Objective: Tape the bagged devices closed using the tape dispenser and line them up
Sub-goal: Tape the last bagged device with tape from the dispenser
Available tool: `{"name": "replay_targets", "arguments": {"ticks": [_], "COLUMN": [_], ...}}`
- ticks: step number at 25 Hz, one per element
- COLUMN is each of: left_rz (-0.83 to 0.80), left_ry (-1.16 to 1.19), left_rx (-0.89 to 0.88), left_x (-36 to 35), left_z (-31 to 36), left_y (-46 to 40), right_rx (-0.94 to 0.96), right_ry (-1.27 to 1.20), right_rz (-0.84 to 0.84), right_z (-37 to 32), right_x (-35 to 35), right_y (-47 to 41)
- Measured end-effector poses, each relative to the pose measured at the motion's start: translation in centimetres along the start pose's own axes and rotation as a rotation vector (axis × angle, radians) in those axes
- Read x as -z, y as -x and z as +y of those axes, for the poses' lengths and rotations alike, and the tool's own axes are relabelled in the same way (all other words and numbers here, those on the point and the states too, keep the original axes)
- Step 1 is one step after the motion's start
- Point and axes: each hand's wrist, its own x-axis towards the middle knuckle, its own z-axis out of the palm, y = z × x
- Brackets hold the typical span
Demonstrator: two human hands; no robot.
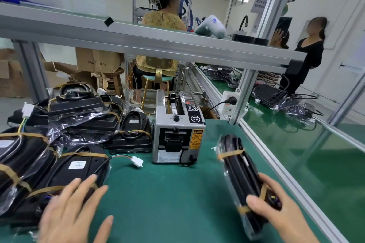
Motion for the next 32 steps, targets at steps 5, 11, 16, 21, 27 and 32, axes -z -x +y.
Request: {"name": "replay_targets", "arguments": {"ticks": [5,11,16,21,27,32], "left_rz": [-0.231,-0.033,-0.076,-0.164,-0.2,-0.251], "left_ry": [1.073,1.375,1.242,1.193,1.194,0.972], "left_rx": [0.415,0.563,0.441,0.316,0.261,0.207], "left_x": [0.5,2.0,3.0,3.2,3.0,3.6], "left_z": [7.2,7.2,4.5,4.4,4.0,4.1], "left_y": [-2.4,-4.9,-3.8,-2.9,-2.1,-1.7], "right_rx": [0.281,0.515,0.909,0.99,0.603,0.603], "right_ry": [-0.005,0.013,0.093,0.109,0.051,0.011], "right_rz": [-0.058,-0.089,0.052,-0.151,-0.502,-0.501], "right_z": [-1.0,-3.2,-6.3,-8.7,-6.6,-5.1], "right_x": [-6.0,-12.5,-11.0,-10.4,-9.7,-9.9], "right_y": [6.0,7.5,6.3,5.3,3.9,3.8]}}
